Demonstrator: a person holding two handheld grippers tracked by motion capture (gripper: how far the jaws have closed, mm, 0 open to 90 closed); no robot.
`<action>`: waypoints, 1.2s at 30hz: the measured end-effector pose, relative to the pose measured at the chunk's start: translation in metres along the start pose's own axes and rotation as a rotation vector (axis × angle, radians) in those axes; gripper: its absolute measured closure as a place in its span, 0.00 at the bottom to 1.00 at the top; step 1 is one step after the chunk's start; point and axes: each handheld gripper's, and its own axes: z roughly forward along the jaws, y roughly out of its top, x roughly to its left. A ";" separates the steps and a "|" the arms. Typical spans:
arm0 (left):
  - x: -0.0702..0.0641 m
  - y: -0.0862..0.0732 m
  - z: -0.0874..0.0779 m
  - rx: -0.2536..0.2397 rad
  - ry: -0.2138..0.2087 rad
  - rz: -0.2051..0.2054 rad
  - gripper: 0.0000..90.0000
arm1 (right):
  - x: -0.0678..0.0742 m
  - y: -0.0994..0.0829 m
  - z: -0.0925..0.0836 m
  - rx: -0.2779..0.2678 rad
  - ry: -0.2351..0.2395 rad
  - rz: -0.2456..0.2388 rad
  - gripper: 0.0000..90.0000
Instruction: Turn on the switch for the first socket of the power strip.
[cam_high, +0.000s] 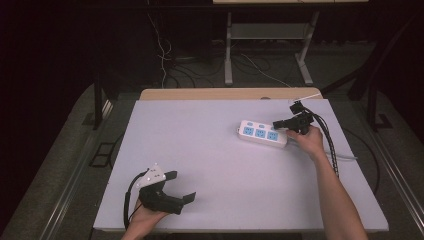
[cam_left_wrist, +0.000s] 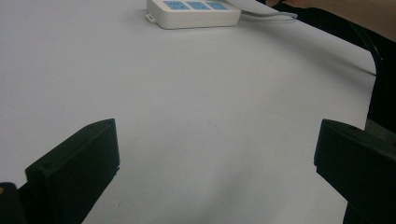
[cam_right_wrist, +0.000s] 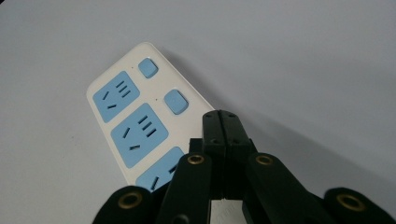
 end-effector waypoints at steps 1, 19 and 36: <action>0.000 0.000 0.000 0.003 -0.001 0.001 0.00 | 0.000 0.000 0.000 -0.002 -0.001 -0.003 1.00; -0.002 -0.001 0.001 0.016 -0.006 0.010 0.00 | -0.001 -0.010 -0.002 -0.031 0.001 0.001 1.00; -0.003 -0.001 -0.001 0.014 0.005 0.018 0.00 | 0.010 -0.001 0.003 0.015 -0.079 -0.025 1.00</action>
